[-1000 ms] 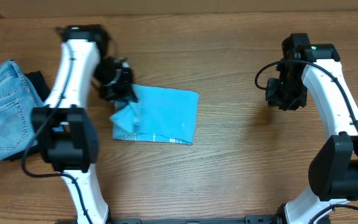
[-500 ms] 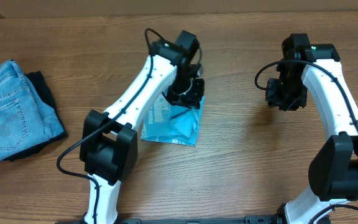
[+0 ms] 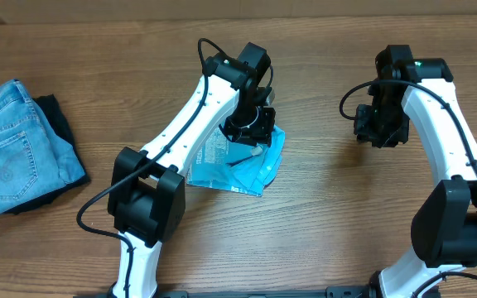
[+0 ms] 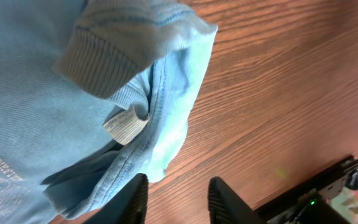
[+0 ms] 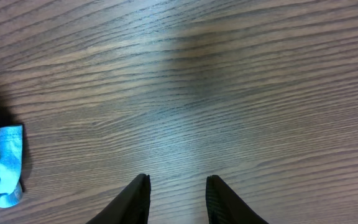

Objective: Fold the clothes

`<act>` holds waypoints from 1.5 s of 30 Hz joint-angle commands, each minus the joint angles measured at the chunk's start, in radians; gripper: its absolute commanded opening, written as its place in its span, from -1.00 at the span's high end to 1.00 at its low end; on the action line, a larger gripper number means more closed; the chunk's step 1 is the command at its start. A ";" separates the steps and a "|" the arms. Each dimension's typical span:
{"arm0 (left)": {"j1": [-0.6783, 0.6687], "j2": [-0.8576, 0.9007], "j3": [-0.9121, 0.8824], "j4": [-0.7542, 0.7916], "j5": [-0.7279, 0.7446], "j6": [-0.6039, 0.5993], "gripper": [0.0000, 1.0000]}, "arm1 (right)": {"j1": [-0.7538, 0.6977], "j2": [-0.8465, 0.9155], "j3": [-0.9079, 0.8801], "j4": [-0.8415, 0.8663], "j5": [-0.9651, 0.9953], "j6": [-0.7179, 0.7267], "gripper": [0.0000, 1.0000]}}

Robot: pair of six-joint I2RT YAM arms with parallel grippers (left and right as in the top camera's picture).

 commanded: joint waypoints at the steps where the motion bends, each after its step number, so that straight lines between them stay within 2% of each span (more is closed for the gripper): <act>1: 0.021 -0.005 0.023 -0.011 -0.034 0.036 0.40 | -0.002 -0.004 0.012 -0.001 -0.018 0.000 0.32; 6: 0.166 -0.006 0.027 -0.018 -0.101 0.037 0.44 | 0.015 -0.004 0.012 -0.015 -0.533 -0.359 0.37; 10: 0.290 -0.004 0.028 0.058 -0.107 0.042 0.45 | 0.105 -0.004 0.011 -0.005 -0.595 -0.393 0.44; 13: 0.319 -0.004 0.028 0.112 -0.108 0.062 0.32 | 0.214 -0.004 0.011 0.040 -0.593 -0.350 0.44; 14: 0.318 -0.004 0.028 0.119 -0.116 0.067 0.29 | 0.261 -0.004 0.011 0.083 -0.589 -0.286 0.44; 18: 0.309 -0.004 0.010 0.111 -0.163 0.067 0.31 | 0.389 0.003 0.011 0.251 -0.526 -0.092 0.44; 20: 0.306 -0.004 -0.022 0.120 -0.164 0.067 0.30 | 0.431 0.024 0.011 0.316 -0.518 -0.042 0.43; 26: 0.303 -0.004 -0.117 0.195 -0.163 0.067 0.26 | 0.520 0.129 0.010 0.393 -0.513 -0.010 0.43; 33: 0.278 -0.004 -0.188 0.227 -0.164 0.067 0.15 | 0.558 0.270 0.010 0.346 -0.393 -0.010 0.43; 41: 0.254 -0.004 -0.299 0.297 -0.186 0.067 0.12 | 0.511 0.271 0.011 0.099 -0.080 0.009 0.45; 45: 0.255 -0.004 -0.312 0.291 -0.272 0.067 0.13 | 0.484 0.271 0.011 0.074 -0.042 0.016 0.45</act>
